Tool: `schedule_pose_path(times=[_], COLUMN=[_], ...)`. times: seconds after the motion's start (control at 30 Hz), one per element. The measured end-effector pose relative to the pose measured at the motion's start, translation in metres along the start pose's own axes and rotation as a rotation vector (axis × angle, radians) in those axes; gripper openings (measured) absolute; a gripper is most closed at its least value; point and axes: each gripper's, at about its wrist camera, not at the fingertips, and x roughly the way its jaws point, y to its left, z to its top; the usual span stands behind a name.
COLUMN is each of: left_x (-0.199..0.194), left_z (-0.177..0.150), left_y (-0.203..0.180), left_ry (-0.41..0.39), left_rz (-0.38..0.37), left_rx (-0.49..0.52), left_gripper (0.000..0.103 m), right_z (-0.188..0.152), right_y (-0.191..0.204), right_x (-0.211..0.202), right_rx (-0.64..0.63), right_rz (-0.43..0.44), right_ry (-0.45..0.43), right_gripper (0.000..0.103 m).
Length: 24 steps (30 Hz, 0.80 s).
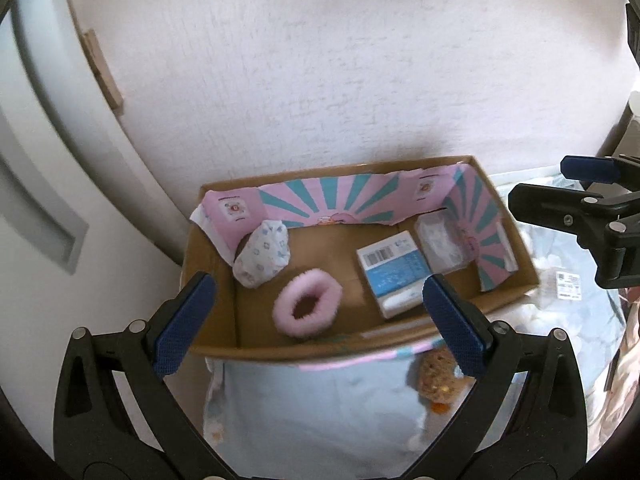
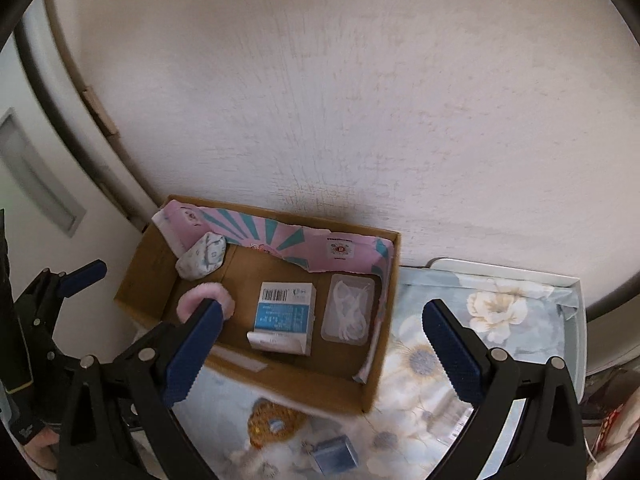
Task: Organize objects
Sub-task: 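Withdraw both grippers from the cardboard box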
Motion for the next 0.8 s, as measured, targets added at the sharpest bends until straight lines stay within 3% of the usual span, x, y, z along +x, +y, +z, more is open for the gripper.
schedule_pose_path(times=[0.2,0.33,0.57,0.8], left_x=[-0.033,-0.048,-0.066,-0.06], left_z=[-0.011,-0.021,-0.04,-0.062], left_y=[-0.015,-0.025,-0.043,-0.057], left_ry=[-0.046,-0.065,-0.083,-0.065], left_rz=[0.004,0.009,0.022,-0.015], left_rx=[-0.036,-0.066,-0.1,-0.137], left_gripper=[0.103,0.103,0.103,0.103], right_z=[-0.017,-0.034,-0.068,-0.104], right_y=[-0.007,-0.015,-0.021,-0.033], right_x=[-0.039,-0.065,-0.085,-0.083], right_rx=[-0.066,-0.104,-0.205,-0.249], right_rz=[-0.009,0.044,0.073,0.136], right_ry=[-0.074,-0.129,-0.144,-0.136], right_gripper=[0.1,0.1,0.1,0.1])
